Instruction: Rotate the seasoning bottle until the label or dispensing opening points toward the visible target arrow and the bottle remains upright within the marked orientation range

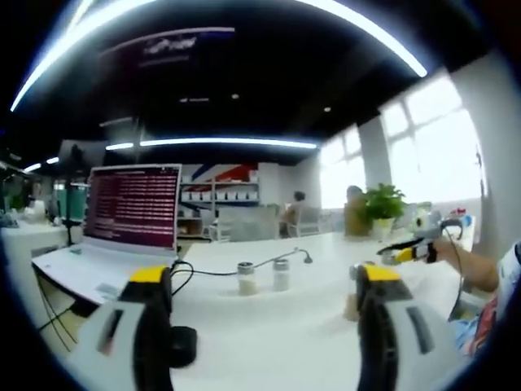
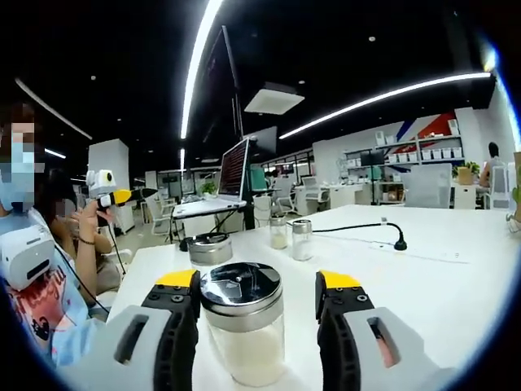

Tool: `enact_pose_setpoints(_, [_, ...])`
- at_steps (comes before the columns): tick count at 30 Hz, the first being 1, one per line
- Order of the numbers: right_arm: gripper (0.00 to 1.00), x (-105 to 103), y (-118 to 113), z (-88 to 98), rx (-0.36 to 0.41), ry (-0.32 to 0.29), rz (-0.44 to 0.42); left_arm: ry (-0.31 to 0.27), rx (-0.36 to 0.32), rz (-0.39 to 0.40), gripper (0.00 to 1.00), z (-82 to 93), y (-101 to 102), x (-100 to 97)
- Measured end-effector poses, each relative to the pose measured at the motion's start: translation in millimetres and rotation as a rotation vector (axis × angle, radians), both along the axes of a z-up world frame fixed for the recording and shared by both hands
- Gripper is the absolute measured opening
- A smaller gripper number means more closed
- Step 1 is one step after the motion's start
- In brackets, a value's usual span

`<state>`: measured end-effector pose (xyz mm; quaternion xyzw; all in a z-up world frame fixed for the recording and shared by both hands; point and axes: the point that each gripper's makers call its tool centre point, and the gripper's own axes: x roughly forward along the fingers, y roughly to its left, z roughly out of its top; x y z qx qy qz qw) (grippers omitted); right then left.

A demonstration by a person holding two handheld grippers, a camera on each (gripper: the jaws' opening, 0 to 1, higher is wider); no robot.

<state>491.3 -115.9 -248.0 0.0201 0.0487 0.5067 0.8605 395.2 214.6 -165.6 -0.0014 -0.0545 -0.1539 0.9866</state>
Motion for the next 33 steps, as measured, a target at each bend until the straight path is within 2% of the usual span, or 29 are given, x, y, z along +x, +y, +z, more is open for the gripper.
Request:
enact_pose_setpoints(7, [0.49,-4,3,0.9,-0.006,-0.015,0.033,0.015,-0.019,-0.008,0.99,-2.1,0,1.2])
enact_pose_setpoints(12, [0.41,-8,6,1.6,-0.004,-0.02,0.058,0.021,-0.002,-0.005,0.99,-3.8,-2,1.7])
enact_pose_setpoints(22, [0.4,-8,6,1.6,-0.02,-0.034,0.051,0.021,-0.034,-0.023,0.99,-3.3,-4,0.7])
enact_pose_setpoints(33, [0.4,-8,7,1.7,-0.017,-0.038,0.021,0.066,-0.029,-0.034,1.0,-14.6,-11,8.2])
